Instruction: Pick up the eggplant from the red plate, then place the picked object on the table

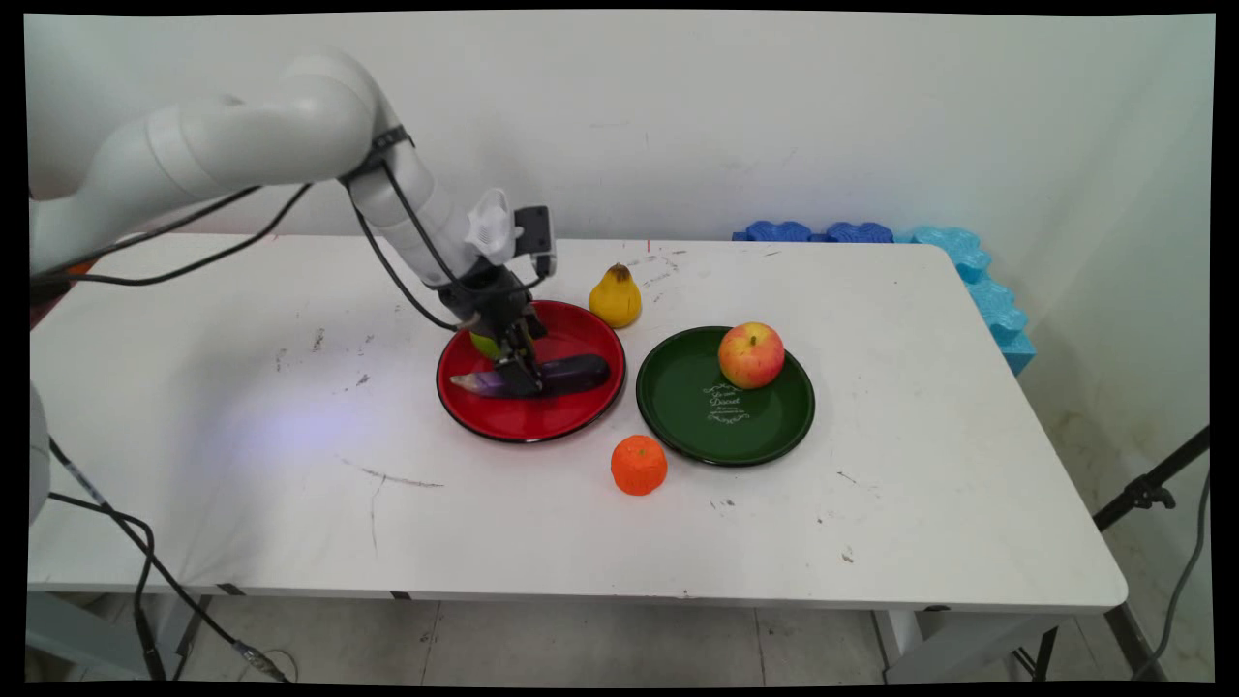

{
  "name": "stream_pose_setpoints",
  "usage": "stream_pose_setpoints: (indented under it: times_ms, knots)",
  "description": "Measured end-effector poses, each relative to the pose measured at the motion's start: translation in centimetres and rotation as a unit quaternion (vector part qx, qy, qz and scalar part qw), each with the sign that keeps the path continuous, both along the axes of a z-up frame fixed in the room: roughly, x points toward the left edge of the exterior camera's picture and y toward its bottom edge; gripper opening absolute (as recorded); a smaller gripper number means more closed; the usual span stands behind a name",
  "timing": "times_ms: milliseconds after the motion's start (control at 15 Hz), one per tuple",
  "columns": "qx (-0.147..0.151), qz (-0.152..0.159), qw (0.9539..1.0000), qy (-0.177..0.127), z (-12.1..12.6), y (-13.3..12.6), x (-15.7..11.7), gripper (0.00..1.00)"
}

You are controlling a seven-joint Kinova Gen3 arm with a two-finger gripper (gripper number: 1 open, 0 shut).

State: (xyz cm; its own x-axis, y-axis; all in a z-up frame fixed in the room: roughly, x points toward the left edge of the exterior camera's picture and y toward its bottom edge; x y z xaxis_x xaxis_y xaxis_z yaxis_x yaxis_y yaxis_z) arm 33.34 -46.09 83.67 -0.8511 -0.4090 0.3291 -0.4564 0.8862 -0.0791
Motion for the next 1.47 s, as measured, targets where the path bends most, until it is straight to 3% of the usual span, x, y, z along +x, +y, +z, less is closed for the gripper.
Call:
stream_pose_setpoints:
  times_ms: [133,200,467,733,1067,1200,1467]
  knots:
    - [0.006,0.001,1.0,0.002,-0.8,-0.3,-0.5,1.0]
    - [0.008,0.0,1.0,0.002,-1.2,-0.4,-0.7,0.0]
    - [0.015,-0.016,0.9998,0.003,-1.9,-0.5,-1.3,0.0]
    - [0.009,-0.036,0.9993,0.001,-0.9,-0.1,-1.7,0.0]
    - [-0.017,-0.038,0.9991,0.009,5.7,1.5,-2.7,0.0]
    - [-0.026,-0.036,0.9989,0.018,9.2,2.9,-4.0,0.0]
    - [-0.026,-0.019,0.9986,0.043,13.4,5.7,-7.4,0.0]
